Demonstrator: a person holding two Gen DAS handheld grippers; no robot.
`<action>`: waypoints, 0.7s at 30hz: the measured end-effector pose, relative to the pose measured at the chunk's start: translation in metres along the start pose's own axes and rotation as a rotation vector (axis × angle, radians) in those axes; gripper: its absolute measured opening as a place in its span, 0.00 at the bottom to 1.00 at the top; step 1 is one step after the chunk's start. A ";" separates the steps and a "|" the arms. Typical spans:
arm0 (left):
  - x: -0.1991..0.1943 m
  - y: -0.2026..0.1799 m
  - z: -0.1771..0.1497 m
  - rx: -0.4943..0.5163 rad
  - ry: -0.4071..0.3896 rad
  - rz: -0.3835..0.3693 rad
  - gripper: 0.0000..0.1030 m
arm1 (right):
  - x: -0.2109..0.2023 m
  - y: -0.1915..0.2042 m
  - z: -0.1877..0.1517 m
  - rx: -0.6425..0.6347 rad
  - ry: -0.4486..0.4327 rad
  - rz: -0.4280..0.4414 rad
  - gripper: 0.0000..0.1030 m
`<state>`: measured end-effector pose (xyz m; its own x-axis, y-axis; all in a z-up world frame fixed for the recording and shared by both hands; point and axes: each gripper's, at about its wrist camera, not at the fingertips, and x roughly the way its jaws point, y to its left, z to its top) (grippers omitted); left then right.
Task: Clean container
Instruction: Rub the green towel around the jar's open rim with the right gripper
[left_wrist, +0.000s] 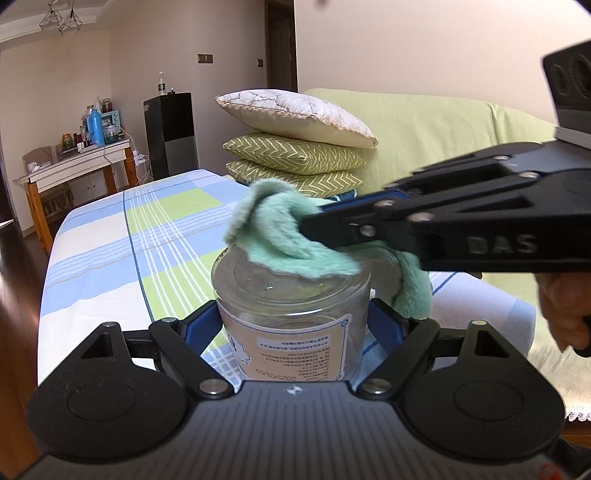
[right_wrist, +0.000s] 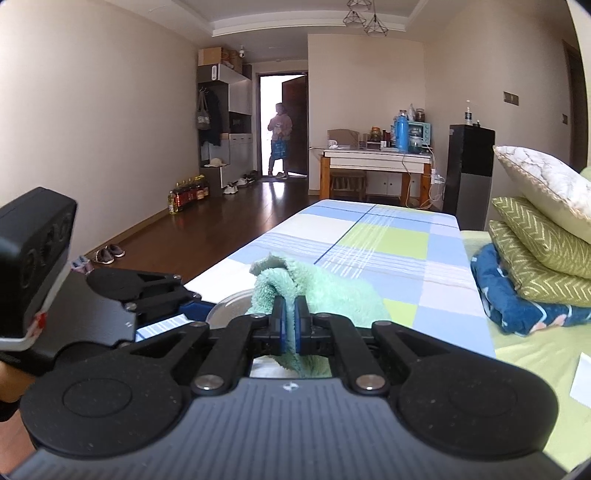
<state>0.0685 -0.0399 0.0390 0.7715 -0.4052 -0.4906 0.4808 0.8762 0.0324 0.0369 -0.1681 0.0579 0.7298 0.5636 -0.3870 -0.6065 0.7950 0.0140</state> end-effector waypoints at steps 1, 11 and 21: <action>0.000 0.000 0.000 0.003 0.000 0.001 0.83 | -0.003 0.002 -0.001 0.001 0.000 0.001 0.03; 0.000 0.001 0.001 -0.004 0.003 0.000 0.83 | 0.009 0.011 0.003 -0.020 0.004 0.048 0.03; 0.001 -0.001 -0.003 -0.003 0.003 -0.004 0.83 | 0.028 -0.004 0.009 -0.018 0.003 0.018 0.03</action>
<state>0.0678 -0.0401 0.0363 0.7685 -0.4079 -0.4930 0.4824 0.8755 0.0277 0.0631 -0.1536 0.0554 0.7181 0.5768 -0.3894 -0.6249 0.7807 0.0040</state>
